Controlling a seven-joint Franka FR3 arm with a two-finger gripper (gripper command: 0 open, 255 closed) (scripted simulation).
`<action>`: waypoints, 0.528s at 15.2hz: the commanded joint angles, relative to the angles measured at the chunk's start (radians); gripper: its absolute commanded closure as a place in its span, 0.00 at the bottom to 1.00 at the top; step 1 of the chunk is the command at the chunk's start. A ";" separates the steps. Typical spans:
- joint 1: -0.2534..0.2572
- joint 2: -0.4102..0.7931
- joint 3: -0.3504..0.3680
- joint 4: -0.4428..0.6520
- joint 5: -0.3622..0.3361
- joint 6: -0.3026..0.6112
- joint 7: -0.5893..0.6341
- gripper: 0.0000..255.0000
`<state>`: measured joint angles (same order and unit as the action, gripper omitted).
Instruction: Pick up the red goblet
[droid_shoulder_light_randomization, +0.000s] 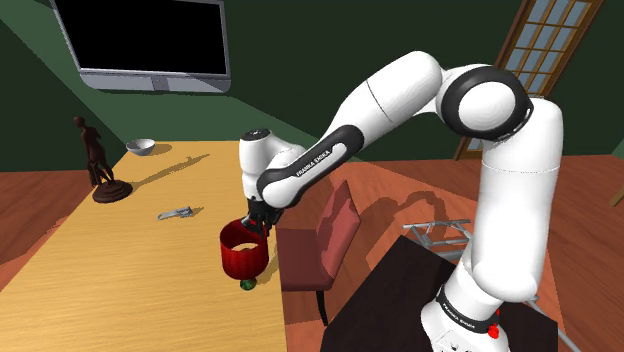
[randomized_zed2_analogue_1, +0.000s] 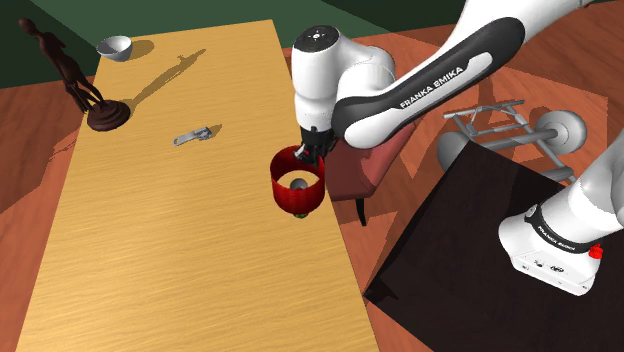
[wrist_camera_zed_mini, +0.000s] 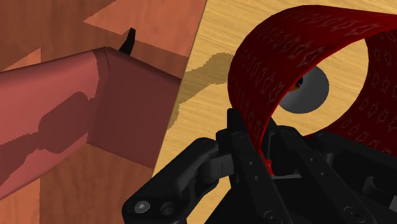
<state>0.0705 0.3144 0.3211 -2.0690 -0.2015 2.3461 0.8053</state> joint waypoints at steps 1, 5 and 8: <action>-0.003 -0.016 0.004 0.008 0.010 -0.023 -0.007 1.00; -0.008 -0.051 0.012 0.021 0.029 -0.067 -0.022 1.00; -0.009 -0.060 0.014 0.025 0.034 -0.080 -0.026 1.00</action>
